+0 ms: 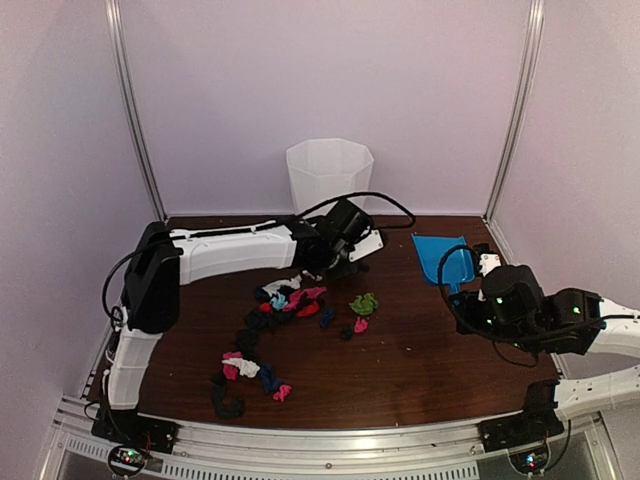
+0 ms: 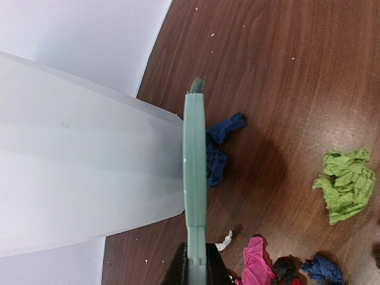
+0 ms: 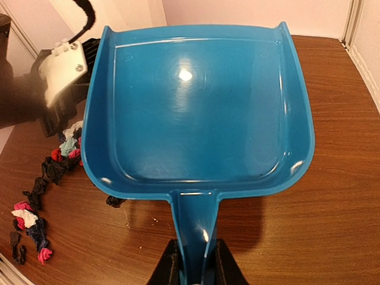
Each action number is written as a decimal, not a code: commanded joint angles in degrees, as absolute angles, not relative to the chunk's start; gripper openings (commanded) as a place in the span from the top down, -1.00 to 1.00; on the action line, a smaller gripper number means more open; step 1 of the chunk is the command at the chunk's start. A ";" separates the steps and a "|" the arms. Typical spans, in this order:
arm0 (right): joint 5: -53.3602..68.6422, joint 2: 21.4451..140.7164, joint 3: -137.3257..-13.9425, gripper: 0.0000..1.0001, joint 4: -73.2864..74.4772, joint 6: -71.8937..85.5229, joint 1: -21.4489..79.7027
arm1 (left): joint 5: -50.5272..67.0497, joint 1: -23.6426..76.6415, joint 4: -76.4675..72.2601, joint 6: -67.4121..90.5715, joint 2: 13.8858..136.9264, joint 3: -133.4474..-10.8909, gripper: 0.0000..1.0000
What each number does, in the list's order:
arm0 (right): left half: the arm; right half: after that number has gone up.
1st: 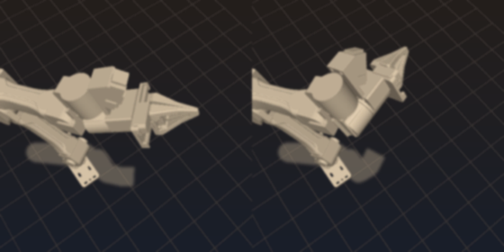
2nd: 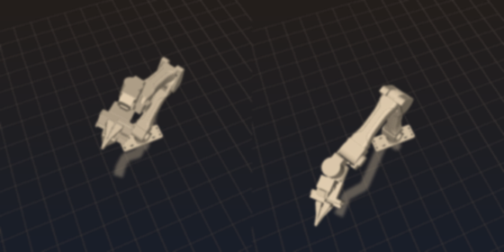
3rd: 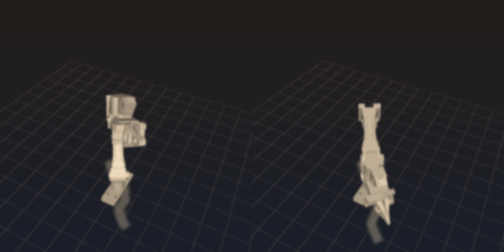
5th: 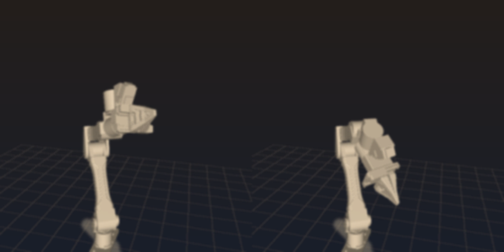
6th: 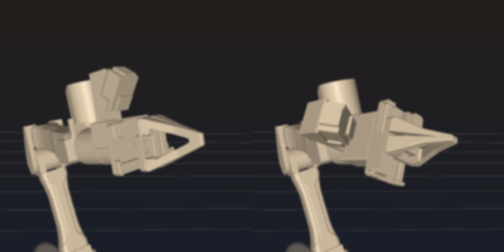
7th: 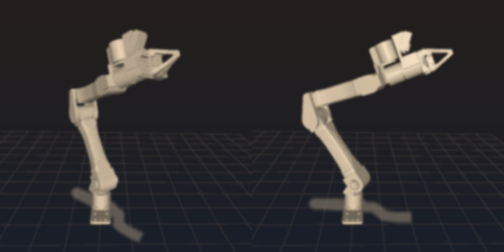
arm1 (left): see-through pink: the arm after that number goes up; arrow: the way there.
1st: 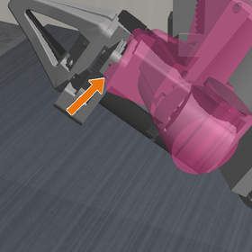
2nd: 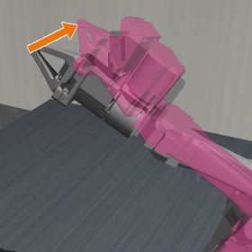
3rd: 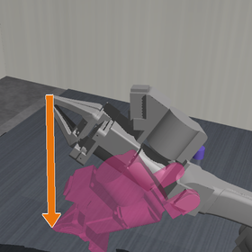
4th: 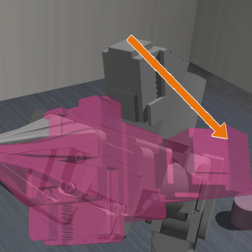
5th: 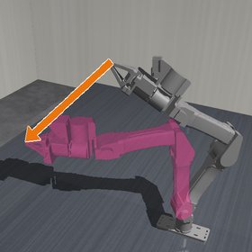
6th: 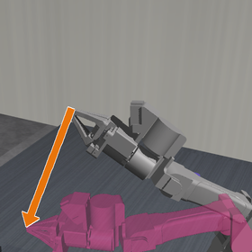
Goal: Sweep away the paper scraps from the table
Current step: Sweep the paper scraps from the center of the board, then sweep the paper scraps into the dustpan.
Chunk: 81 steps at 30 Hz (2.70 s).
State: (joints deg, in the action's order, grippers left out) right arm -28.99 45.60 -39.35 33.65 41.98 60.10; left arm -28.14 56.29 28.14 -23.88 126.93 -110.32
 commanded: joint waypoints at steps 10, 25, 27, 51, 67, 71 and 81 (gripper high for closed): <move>-30.56 45.83 -38.94 1.00 32.83 41.47 60.64 | -32.59 53.35 24.01 -27.97 137.43 -120.16 1.00; -30.41 45.28 -39.03 1.00 33.13 41.83 60.81 | -19.68 57.94 36.98 -25.30 130.50 -109.85 1.00; -30.41 45.13 -39.11 1.00 33.20 41.85 60.85 | -19.13 59.05 36.99 -24.00 127.83 -106.37 1.00; -26.00 50.33 -41.55 1.00 38.64 47.59 67.07 | -18.56 66.78 24.77 -9.78 100.03 -70.68 1.00; -18.34 49.94 -50.72 1.00 68.14 55.32 79.98 | -20.44 65.48 19.16 -11.88 95.35 -69.14 1.00; -13.20 49.54 -49.97 1.00 71.22 53.00 79.98 | -20.02 65.21 17.85 -11.13 94.42 -67.43 1.00; -4.49 51.63 -46.01 1.00 67.17 46.24 80.73 | -20.33 65.13 18.45 -8.83 94.19 -67.41 1.00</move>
